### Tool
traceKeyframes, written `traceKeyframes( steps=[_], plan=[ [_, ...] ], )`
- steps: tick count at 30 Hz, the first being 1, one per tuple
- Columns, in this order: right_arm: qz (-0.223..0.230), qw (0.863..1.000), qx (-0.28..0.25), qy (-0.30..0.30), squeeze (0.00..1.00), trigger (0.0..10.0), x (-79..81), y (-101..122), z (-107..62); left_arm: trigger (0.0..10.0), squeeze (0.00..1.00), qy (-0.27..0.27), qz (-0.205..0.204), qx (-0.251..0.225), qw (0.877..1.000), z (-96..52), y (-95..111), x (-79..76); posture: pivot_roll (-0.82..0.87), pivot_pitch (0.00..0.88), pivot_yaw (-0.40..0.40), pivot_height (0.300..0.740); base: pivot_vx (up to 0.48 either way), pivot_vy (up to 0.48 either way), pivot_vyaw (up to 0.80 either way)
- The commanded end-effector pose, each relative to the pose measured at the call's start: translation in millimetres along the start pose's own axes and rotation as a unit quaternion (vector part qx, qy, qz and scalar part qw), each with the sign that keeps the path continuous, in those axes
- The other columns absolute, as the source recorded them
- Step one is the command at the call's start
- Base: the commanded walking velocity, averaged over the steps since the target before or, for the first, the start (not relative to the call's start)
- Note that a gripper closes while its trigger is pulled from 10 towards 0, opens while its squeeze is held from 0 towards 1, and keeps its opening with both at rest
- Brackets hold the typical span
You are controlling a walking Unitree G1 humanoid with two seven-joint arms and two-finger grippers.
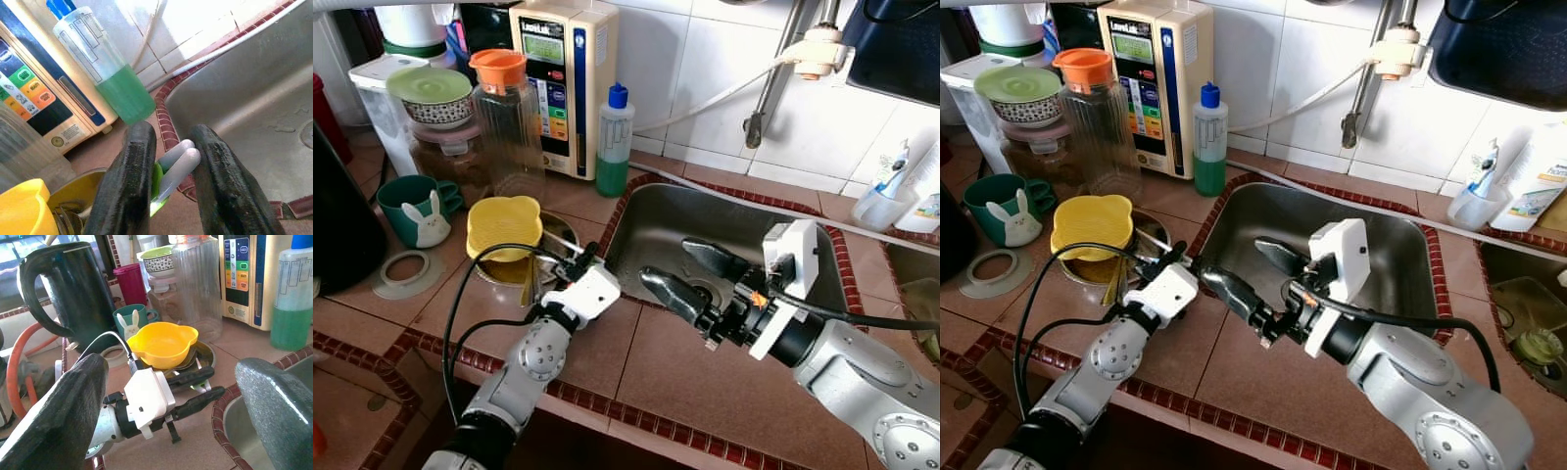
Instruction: Kitchen organization
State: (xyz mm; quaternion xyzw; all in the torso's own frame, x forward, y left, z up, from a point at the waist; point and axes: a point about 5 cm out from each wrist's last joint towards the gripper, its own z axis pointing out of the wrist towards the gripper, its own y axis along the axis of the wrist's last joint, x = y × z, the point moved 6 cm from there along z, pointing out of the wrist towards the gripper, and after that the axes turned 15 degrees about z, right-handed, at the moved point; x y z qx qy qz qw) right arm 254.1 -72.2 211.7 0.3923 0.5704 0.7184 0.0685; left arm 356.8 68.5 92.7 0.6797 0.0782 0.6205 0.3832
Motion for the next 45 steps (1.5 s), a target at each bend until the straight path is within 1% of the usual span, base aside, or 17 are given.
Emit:
traceKeyframes(
  steps=[1,8,11,12,17,24,28,31,34,37,38,39,41,42,43,44,45],
  plan=[
    [-0.008,1.0,-0.007,-0.006,0.0,10.0,-1.6,4,0.2,0.0,0.0,0.0,-0.001,0.002,1.0,0.0,-1,0.4,0.02,0.0,-0.04,0.74,0.0,0.0,0.0],
    [-0.007,1.0,-0.009,-0.007,0.0,10.0,-2.2,4,-0.1,0.0,0.0,0.046,0.004,-0.018,0.999,-0.1,11,21.8,0.02,0.0,-0.043,0.74,0.0,0.0,0.0],
    [-0.006,1.0,-0.009,-0.007,0.0,10.0,-2.4,4,0.0,0.0,0.0,0.055,0.007,-0.023,0.998,-0.5,13,25.7,0.02,0.0,-0.043,0.74,0.0,0.0,0.0],
    [-0.005,1.0,-0.009,-0.007,0.0,10.0,-2.5,3,0.3,0.0,0.0,0.071,0.009,-0.028,0.997,-1.8,16,32.5,0.03,0.0,-0.044,0.74,0.0,0.0,0.0],
    [-0.004,1.0,-0.009,-0.006,0.0,10.0,-2.6,3,0.8,0.0,0.0,0.081,0.014,-0.028,0.996,-2.7,17,37.5,0.03,0.0,-0.045,0.74,0.0,0.0,0.0],
    [-0.003,1.0,-0.01,-0.006,0.0,10.0,-2.5,3,1.3,0.0,0.0,0.088,-0.012,-0.033,0.996,0.9,25,47.3,0.03,0.0,-0.043,0.74,0.0,0.0,0.0],
    [-0.003,1.0,-0.011,-0.007,0.0,10.0,-3.2,3,1.5,0.0,0.0,0.101,-0.025,-0.053,0.993,2.7,43,63.0,0.04,0.0,-0.042,0.74,0.0,0.0,0.0],
    [-0.002,1.0,-0.013,-0.007,0.0,10.0,-3.4,3,2.8,0.0,0.0,0.119,-0.003,-0.087,0.989,1.7,62,78.5,0.05,0.0,-0.042,0.74,0.0,0.0,0.0],
    [-0.001,1.0,-0.014,-0.006,0.0,10.0,-3.5,3,3.4,0.0,0.0,0.124,0.006,-0.099,0.987,1.8,68,83.7,0.05,0.0,-0.042,0.74,0.0,0.0,0.0],
    [0.0,1.0,-0.021,-0.012,0.0,10.0,-6.7,5,5.3,0.0,0.0,0.135,0.007,-0.111,0.984,3.6,79,98.9,0.06,0.0,-0.039,0.74,0.0,0.0,0.0],
    [0.0,1.0,-0.021,-0.012,0.0,10.0,-6.7,5,5.3,0.0,0.0,0.135,0.007,-0.111,0.984,3.6,79,98.9,0.06,0.0,-0.039,0.74,0.0,0.0,0.0],
    [0.0,1.0,-0.025,-0.015,0.0,10.0,-8.4,5,5.8,0.0,0.0,0.138,-0.001,-0.114,0.984,4.6,81,102.6,0.06,0.0,-0.039,0.74,0.0,0.0,0.0],
    [-0.001,0.999,-0.035,-0.026,0.0,10.0,-13.0,8,7.0,0.0,0.0,0.137,-0.046,-0.116,0.983,8.2,85,108.8,0.07,0.0,-0.038,0.74,0.0,0.0,0.0],
    [-0.001,0.999,-0.035,-0.026,0.0,10.0,-13.0,8,7.0,0.0,0.0,0.137,-0.046,-0.116,0.983,8.2,85,108.8,0.07,0.0,-0.038,0.74,0.0,0.0,0.0],
    [0.0,0.996,-0.062,-0.057,0.0,10.0,-25.5,16,8.8,0.0,0.0,0.142,-0.12,-0.124,0.975,14.2,90,121.8,0.07,0.0,-0.037,0.74,0.0,0.0,0.0],
    [0.0,0.996,-0.062,-0.057,0.0,10.0,-25.5,16,8.8,0.0,0.0,0.142,-0.12,-0.124,0.975,14.2,90,121.8,0.07,0.0,-0.037,0.74,0.0,0.0,0.0],
    [0.001,0.995,-0.075,-0.073,0.0,10.0,-31.7,20,9.4,0.0,0.0,0.146,-0.146,-0.129,0.97,16.2,93,127.9,0.07,0.0,-0.037,0.74,0.0,0.0,0.0]
  ],
)
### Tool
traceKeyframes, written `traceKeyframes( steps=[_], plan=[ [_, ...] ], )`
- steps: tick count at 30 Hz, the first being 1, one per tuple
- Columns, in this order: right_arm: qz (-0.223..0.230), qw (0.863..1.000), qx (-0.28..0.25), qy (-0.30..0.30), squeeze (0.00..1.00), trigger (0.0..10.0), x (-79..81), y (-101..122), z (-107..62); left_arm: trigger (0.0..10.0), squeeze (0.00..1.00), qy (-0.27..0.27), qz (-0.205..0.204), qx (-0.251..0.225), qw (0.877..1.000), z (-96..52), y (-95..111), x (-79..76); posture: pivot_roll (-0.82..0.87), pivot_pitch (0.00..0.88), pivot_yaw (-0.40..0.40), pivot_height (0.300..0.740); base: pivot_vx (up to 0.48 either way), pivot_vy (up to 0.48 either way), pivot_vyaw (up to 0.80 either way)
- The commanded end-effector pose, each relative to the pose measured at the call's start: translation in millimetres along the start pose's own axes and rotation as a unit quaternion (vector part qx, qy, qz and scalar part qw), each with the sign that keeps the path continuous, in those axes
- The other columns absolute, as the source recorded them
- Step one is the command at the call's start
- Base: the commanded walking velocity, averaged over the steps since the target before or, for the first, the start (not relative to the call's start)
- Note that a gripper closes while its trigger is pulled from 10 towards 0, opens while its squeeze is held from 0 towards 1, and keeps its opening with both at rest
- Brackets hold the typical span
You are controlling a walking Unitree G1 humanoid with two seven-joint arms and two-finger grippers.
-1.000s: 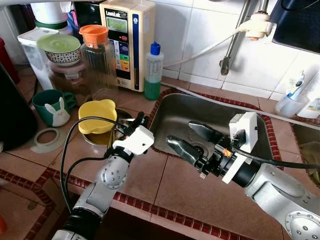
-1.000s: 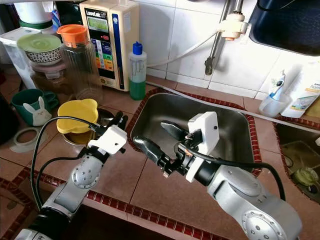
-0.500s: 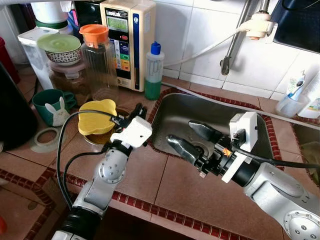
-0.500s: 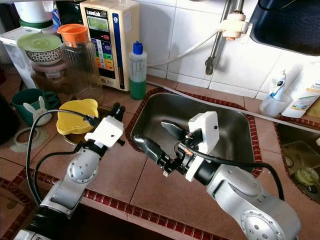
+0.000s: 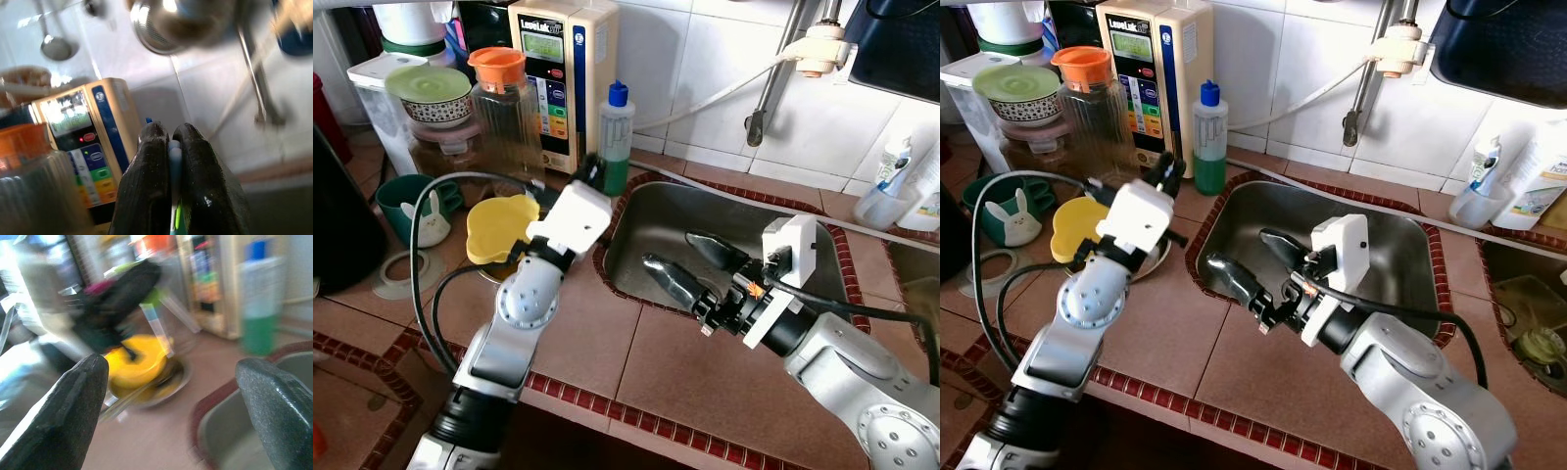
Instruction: Kitchen organization
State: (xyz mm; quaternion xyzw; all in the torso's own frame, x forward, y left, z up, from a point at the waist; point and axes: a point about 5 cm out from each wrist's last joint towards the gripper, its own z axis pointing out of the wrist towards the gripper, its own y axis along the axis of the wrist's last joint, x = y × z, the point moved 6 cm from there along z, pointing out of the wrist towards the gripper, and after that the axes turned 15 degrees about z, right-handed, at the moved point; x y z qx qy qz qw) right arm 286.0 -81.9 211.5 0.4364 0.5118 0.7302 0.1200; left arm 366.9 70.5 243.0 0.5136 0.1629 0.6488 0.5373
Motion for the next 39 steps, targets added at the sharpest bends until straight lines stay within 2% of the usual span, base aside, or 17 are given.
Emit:
traceKeyframes(
  steps=[1,2,3,4,7,9,12,16,17,18,22,26,28,30,33,35,39],
  plan=[
    [-0.003,0.998,-0.045,-0.051,0.0,10.0,-20.0,17,2.3,0.0,0.0,0.028,-0.11,0.001,0.993,14.9,9,18.9,0.08,0.0,-0.04,0.74,0.0,0.0,0.0],
    [0.002,0.997,-0.056,-0.059,0.0,10.0,-23.8,21,3.9,0.0,0.0,0.037,-0.167,0.006,0.985,19.5,8,23.2,0.08,0.0,-0.04,0.74,0.0,0.0,0.0],
    [0.002,0.997,-0.056,-0.059,0.0,10.0,-23.8,21,3.9,0.0,0.0,0.037,-0.167,0.006,0.985,19.5,8,23.2,0.08,0.0,-0.04,0.74,0.0,0.0,0.0],
    [0.014,0.994,-0.076,-0.072,0.0,10.0,-29.4,27,7.2,0.0,0.0,0.036,-0.276,0.01,0.96,26.9,8,24.6,0.08,0.0,-0.041,0.74,0.0,0.0,0.0],
    [0.037,0.989,-0.106,-0.092,0.0,10.0,-38.0,34,12.9,0.0,0.0,0.042,-0.432,0.009,0.901,31.2,8,24.4,0.08,0.0,-0.039,0.74,0.0,0.0,0.0],
    [0.057,0.985,-0.125,-0.1,0.0,10.0,-41.5,37,16.4,0.0,0.0,0.046,-0.499,0.0,0.865,32.2,11,25.9,0.08,0.0,-0.037,0.74,0.0,0.0,0.0],
    [0.088,0.981,-0.137,-0.108,0.0,10.0,-44.1,37,19.4,0.0,0.0,0.041,-0.553,-0.005,0.832,32.7,15,25.2,0.09,0.0,-0.037,0.74,0.0,0.0,0.0],
    [0.123,0.975,-0.146,-0.114,0.0,10.0,-48.2,36,22.9,0.0,0.0,0.039,-0.596,0.003,0.802,31.2,13,25.0,0.09,0.0,-0.033,0.74,0.0,0.0,0.0],
    [0.144,0.971,-0.149,-0.117,0.0,10.0,-50.7,34,24.8,0.0,0.0,0.025,-0.646,0.01,0.763,29.5,14,17.5,0.09,0.0,-0.033,0.74,0.0,0.0,0.0],
    [0.15,0.97,-0.15,-0.117,0.0,10.0,-51.3,34,25.4,0.0,0.0,0.018,-0.661,0.012,0.75,28.9,15,14.5,0.09,0.0,-0.033,0.74,0.0,0.0,0.0],
    [0.125,0.976,-0.142,-0.113,0.0,10.0,-49.3,33,27.6,0.0,0.0,-0.018,-0.672,0.021,0.74,26.1,21,-1.2,0.09,0.0,-0.029,0.74,0.0,0.0,0.0],
    [0.158,0.969,-0.15,-0.115,0.0,10.0,-50.3,34,27.4,0.0,0.0,0.069,-0.654,0.041,0.752,26.1,-3,9.2,0.08,0.0,-0.025,0.74,0.0,0.0,0.0],
    [0.166,0.968,-0.149,-0.113,0.0,10.0,-49.0,33,28.0,0.0,0.0,0.091,-0.678,0.051,0.728,26.5,-10,11.2,0.08,0.0,-0.024,0.74,0.0,0.0,0.0],
    [0.172,0.97,-0.139,-0.103,0.0,10.0,-44.7,28,29.5,0.0,0.0,0.092,-0.68,0.059,0.725,27.1,-13,8.7,0.08,0.0,-0.023,0.74,0.0,0.0,0.0],
    [0.196,0.97,-0.123,-0.074,0.0,10.0,-34.0,21,33.9,0.0,0.0,0.063,-0.693,0.062,0.715,29.8,-8,-2.6,0.08,0.0,-0.023,0.74,0.0,0.0,0.0],
    [0.188,0.976,-0.102,-0.043,0.0,10.0,-23.0,16,36.3,0.0,0.0,0.004,-0.708,0.075,0.702,31.4,3,-24.1,0.08,0.0,-0.021,0.74,0.0,0.0,0.0],
    [0.094,0.994,-0.062,-0.008,0.0,10.0,-11.6,14,33.5,0.0,0.0,-0.057,-0.705,0.092,0.701,27.9,7,-45.8,0.08,0.0,-0.02,0.74,0.0,0.0,0.0]
  ],
)
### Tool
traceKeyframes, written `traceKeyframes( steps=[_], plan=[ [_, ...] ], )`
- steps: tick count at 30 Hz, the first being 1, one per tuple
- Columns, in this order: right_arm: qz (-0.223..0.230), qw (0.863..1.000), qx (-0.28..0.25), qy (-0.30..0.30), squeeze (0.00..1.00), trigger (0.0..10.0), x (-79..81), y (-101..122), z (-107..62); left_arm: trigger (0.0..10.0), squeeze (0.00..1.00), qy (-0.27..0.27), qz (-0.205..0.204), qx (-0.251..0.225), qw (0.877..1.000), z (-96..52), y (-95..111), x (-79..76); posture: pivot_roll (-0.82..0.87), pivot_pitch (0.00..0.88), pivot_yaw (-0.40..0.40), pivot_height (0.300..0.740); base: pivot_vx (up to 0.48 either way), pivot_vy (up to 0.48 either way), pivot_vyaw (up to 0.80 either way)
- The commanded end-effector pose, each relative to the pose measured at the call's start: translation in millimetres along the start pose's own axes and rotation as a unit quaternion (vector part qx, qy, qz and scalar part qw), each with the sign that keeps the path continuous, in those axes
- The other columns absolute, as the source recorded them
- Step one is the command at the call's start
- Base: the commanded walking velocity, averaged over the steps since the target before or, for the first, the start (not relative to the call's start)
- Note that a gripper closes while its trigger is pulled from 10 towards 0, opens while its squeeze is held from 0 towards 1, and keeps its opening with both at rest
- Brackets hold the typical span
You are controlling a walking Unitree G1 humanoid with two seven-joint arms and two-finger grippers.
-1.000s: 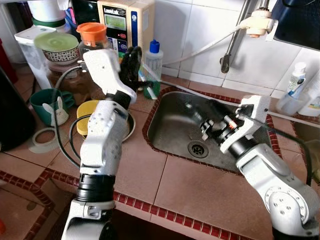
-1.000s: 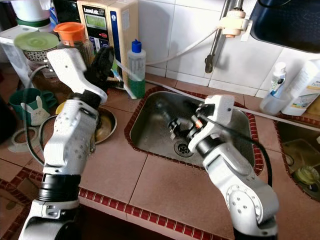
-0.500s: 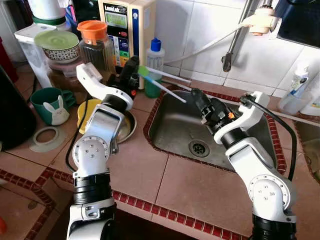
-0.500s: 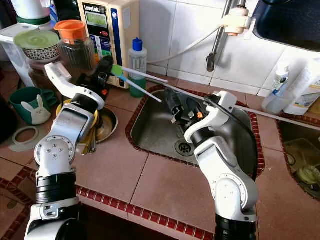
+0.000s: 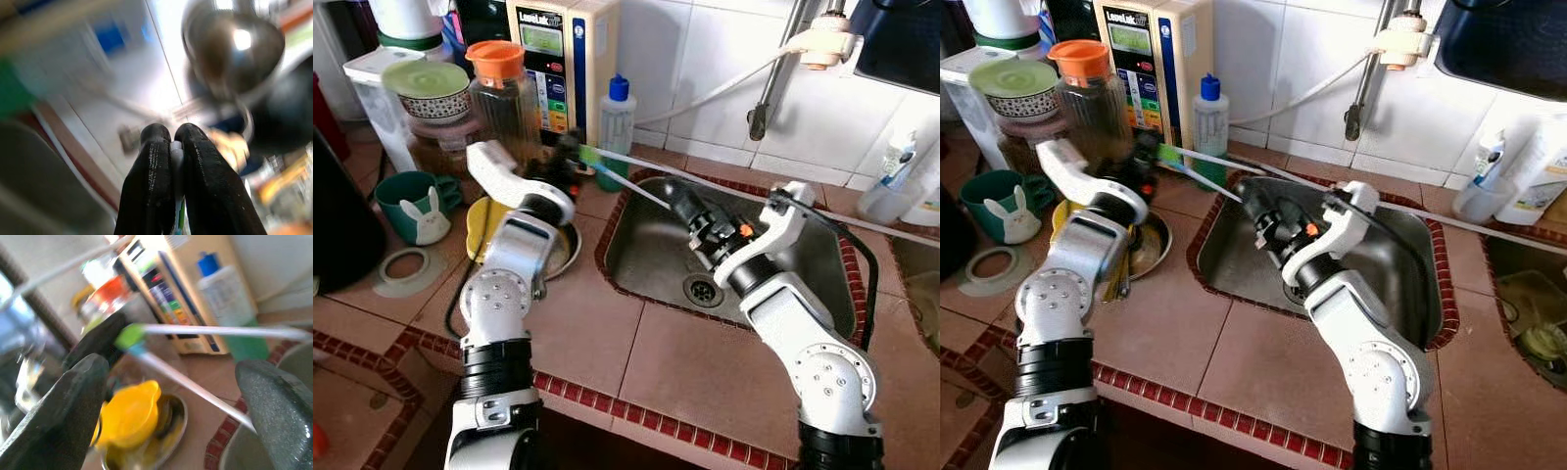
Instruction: Kitchen organization
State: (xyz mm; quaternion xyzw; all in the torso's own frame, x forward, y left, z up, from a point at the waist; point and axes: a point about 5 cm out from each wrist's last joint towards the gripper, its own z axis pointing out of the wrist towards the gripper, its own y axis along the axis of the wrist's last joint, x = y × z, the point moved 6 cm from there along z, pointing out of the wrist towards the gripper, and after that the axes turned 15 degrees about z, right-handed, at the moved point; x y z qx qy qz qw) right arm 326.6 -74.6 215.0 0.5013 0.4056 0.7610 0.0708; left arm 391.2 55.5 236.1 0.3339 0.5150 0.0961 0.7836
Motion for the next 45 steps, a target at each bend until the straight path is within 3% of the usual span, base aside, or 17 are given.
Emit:
traceKeyframes(
  steps=[1,3,6,10,11,17,26,31,34,37,38,43,44,45],
  plan=[
    [-0.055,0.998,0.007,0.012,0.0,10.0,5.4,3,-3.5,0.0,0.0,-0.041,-0.044,0.031,0.998,7.1,-30,-23.5,0.07,0.0,-0.017,0.74,0.0,0.0,0.0],
    [-0.163,0.986,0.022,0.002,0.0,10.0,0.1,7,-7.4,0.0,0.0,-0.057,0.002,0.044,0.997,5.9,-30,-23.1,0.07,0.0,-0.017,0.74,0.0,0.0,0.0],
    [-0.258,0.966,0.024,-0.008,0.0,10.0,-4.2,16,-10.6,0.0,0.0,-0.065,0.069,0.038,0.995,6.7,-23,-23.0,0.07,0.0,-0.019,0.74,0.0,0.0,0.0],
    [-0.301,0.953,0.018,-0.012,0.0,10.0,-5.1,25,-11.6,0.0,0.0,-0.087,0.099,0.043,0.99,4.6,-23,-30.6,0.07,0.0,-0.021,0.74,0.0,0.0,0.0],
    [-0.321,0.947,0.019,-0.013,0.0,10.0,-5.5,26,-11.1,0.0,0.0,-0.082,0.136,0.04,0.986,4.4,-24,-29.8,0.07,0.0,-0.021,0.74,0.0,0.0,0.0],
    [-0.374,0.927,0.024,-0.02,0.0,10.0,-8.6,19,-7.0,0.0,0.0,-0.062,0.254,0.034,0.965,5.6,-35,-33.0,0.07,0.001,-0.021,0.74,0.0,0.0,0.0],
    [-0.392,0.918,0.055,-0.001,0.0,10.0,-5.3,-4,-3.3,0.0,0.0,-0.049,0.271,0.04,0.96,6.0,-47,-32.0,0.07,0.002,-0.018,0.74,0.0,0.0,0.0],
    [-0.408,0.91,0.061,-0.034,0.0,10.0,-17.3,-9,1.1,0.0,0.0,-0.047,0.274,0.037,0.96,6.3,-46,-33.3,0.07,0.003,-0.019,0.74,0.0,0.0,0.0],
    [-0.465,0.881,0.063,-0.055,0.0,10.0,-28.1,-15,6.8,0.0,0.0,-0.061,0.254,0.042,0.964,4.4,-49,-43.5,0.07,0.005,-0.018,0.74,0.0,0.0,0.0],
    [-0.474,0.876,0.055,-0.068,0.0,10.0,-31.5,-13,8.4,0.0,0.0,-0.067,0.249,0.046,0.965,3.0,-51,-46.2,0.07,0.007,-0.019,0.74,0.0,0.0,0.0],
    [-0.493,0.864,0.029,-0.098,0.0,10.0,-39.6,-1,10.9,0.0,0.0,-0.07,0.25,0.053,0.964,-0.2,-52,-46.7,0.08,0.009,-0.021,0.74,0.0,0.0,0.0],
    [-0.509,0.852,-0.013,-0.121,0.0,10.0,-41.7,16,15.6,0.0,0.0,-0.065,0.246,0.071,0.965,-6.7,-57,-41.3,0.08,0.01,-0.022,0.74,0.0,0.0,0.0],
    [-0.523,0.842,-0.027,-0.127,0.0,10.0,-40.7,22,17.0,0.0,0.0,-0.066,0.242,0.078,0.965,-8.7,-61,-39.9,0.09,0.009,-0.023,0.74,0.0,0.0,0.0],
    [-0.523,0.842,-0.033,-0.129,0.0,4.9,-40.3,24,18.1,0.0,0.0,-0.066,0.241,0.082,0.965,-9.8,-63,-38.9,0.09,0.008,-0.023,0.74,0.0,0.0,0.0]
  ],
)
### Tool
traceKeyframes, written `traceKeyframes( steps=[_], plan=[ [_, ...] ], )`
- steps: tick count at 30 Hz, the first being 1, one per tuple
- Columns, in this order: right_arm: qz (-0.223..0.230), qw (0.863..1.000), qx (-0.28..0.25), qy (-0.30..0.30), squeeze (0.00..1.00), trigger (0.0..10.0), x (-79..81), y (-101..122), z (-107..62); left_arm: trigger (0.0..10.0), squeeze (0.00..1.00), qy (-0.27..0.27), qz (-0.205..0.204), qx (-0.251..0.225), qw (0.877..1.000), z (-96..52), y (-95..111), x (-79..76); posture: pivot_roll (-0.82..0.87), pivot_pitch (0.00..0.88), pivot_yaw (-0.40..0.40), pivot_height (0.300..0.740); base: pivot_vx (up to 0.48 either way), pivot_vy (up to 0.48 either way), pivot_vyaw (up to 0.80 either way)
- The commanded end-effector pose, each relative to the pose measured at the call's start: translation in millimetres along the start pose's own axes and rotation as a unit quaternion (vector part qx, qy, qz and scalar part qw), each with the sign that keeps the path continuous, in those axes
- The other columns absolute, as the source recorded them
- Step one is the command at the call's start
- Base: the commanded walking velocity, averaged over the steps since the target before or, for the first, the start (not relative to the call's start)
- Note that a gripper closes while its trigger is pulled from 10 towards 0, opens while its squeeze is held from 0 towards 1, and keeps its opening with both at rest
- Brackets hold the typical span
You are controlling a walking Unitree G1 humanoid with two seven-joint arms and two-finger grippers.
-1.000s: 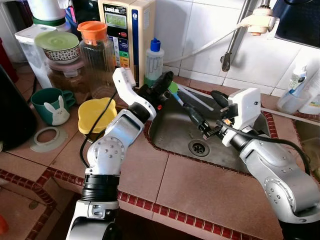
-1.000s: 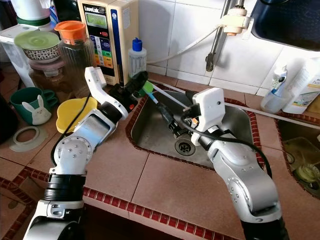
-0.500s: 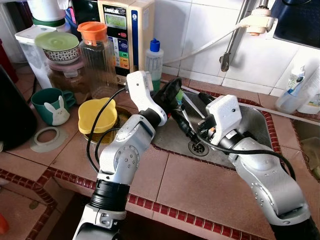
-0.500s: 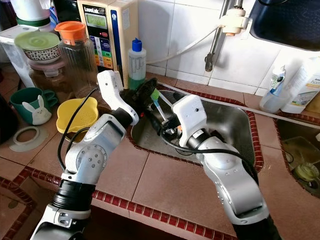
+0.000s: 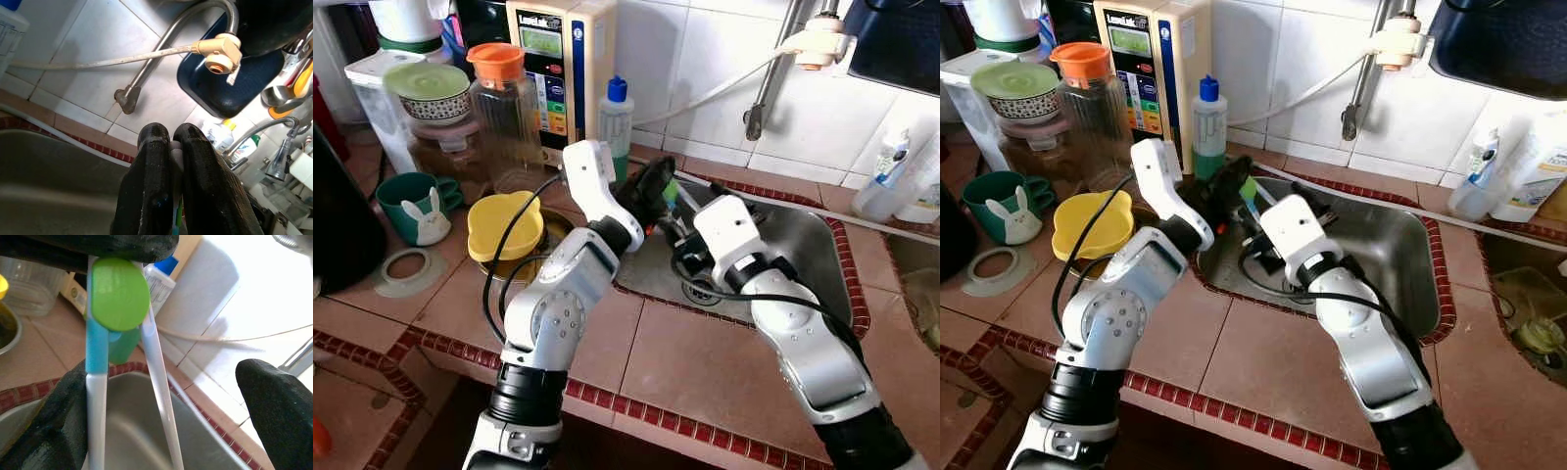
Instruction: Kitchen organization
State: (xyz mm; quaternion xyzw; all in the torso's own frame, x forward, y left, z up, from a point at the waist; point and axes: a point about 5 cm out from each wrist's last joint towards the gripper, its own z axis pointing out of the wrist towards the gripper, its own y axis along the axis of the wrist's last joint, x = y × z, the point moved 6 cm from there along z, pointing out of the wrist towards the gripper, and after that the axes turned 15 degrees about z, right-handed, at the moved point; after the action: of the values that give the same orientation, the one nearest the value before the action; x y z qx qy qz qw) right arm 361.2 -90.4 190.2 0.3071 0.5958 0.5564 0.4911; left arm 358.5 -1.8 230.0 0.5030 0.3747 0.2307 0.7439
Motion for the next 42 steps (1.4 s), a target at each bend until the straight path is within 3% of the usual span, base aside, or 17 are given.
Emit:
traceKeyframes(
  steps=[1,2,11,12,13,15,16,17,18,29,30,32,40,41,42],
  plan=[
    [-0.012,0.999,-0.027,-0.037,0.0,4.9,-17.4,13,5.2,0.0,0.0,-0.01,-0.004,0.021,1.0,-3.0,-10,-5.6,0.09,0.008,-0.023,0.74,0.0,0.0,0.0],
    [-0.012,0.999,-0.027,-0.038,0.0,0.0,-17.8,13,5.8,0.0,0.0,-0.01,-0.005,0.022,1.0,-3.3,-12,-6.4,0.09,0.008,-0.024,0.74,0.0,0.0,0.0],
    [-0.003,0.999,-0.033,-0.043,0.0,0.0,-19.3,11,5.8,0.0,0.0,-0.013,-0.008,0.029,0.999,-4.5,-15,-11.6,0.08,0.007,-0.024,0.74,0.0,0.0,0.0],
    [0.0,0.998,-0.033,-0.044,0.0,0.0,-20.1,11,5.2,3.0,0.0,-0.009,0.002,0.035,0.999,-4.7,-18,-9.6,0.08,0.007,-0.022,0.74,0.0,0.0,0.0],
    [0.0,0.998,-0.033,-0.044,0.0,0.0,-20.1,11,5.2,3.0,0.0,-0.009,0.002,0.035,0.999,-4.7,-18,-9.6,0.08,0.007,-0.022,0.74,0.0,0.0,0.0],
    [0.001,0.998,-0.032,-0.047,0.0,0.0,-21.8,10,5.0,4.5,0.0,-0.004,0.008,0.038,0.999,-4.4,-19,-7.5,0.08,0.007,-0.021,0.74,0.0,0.0,0.0],
    [0.002,0.998,-0.032,-0.048,0.0,0.0,-22.5,9,5.2,7.4,0.0,0.001,0.011,0.039,0.999,-4.3,-20,-6.2,0.08,0.007,-0.02,0.74,0.0,0.0,0.0],
    [0.002,0.998,-0.032,-0.048,0.0,0.0,-22.5,9,5.2,7.4,0.0,0.001,0.011,0.039,0.999,-4.3,-20,-6.2,0.08,0.007,-0.02,0.74,0.0,0.0,0.0],
    [0.002,0.998,-0.034,-0.049,0.0,0.0,-23.4,11,5.5,10.0,0.0,0.005,0.016,0.046,0.999,-4.3,-22,-4.7,0.08,0.007,-0.02,0.74,0.0,0.0,0.0],
    [0.005,0.998,-0.035,-0.048,0.0,0.0,-23.3,11,5.5,10.0,0.0,0.037,0.021,0.05,0.998,-4.8,-24,7.1,0.08,0.009,-0.022,0.74,0.0,0.0,0.0],
    [0.004,0.998,-0.034,-0.048,0.0,0.9,-23.3,11,5.2,10.0,0.0,0.042,0.022,0.053,0.997,-5.1,-25,8.5,0.08,0.01,-0.02,0.74,0.0,0.0,0.0],
    [0.005,0.998,-0.033,-0.049,0.0,0.0,-23.5,10,4.8,10.0,0.0,0.058,0.027,0.061,0.996,-6.0,-28,13.8,0.08,0.01,-0.019,0.74,0.0,0.0,0.0],
    [0.001,0.998,-0.035,-0.052,0.0,0.0,-24.5,11,4.2,10.0,0.0,0.107,0.007,0.08,0.991,-9.6,-38,31.4,0.07,0.008,-0.017,0.74,0.0,0.0,0.0],
    [0.001,0.998,-0.035,-0.051,0.0,4.0,-24.4,11,4.3,10.0,0.0,0.106,0.009,0.08,0.991,-9.7,-38,31.7,0.07,0.009,-0.018,0.74,0.0,0.0,0.0],
    [0.0,0.998,-0.035,-0.051,0.0,4.0,-24.4,11,4.2,10.0,0.0,0.106,0.01,0.081,0.991,-9.7,-38,31.7,0.07,0.008,-0.018,0.74,0.0,0.0,0.0]
  ],
)
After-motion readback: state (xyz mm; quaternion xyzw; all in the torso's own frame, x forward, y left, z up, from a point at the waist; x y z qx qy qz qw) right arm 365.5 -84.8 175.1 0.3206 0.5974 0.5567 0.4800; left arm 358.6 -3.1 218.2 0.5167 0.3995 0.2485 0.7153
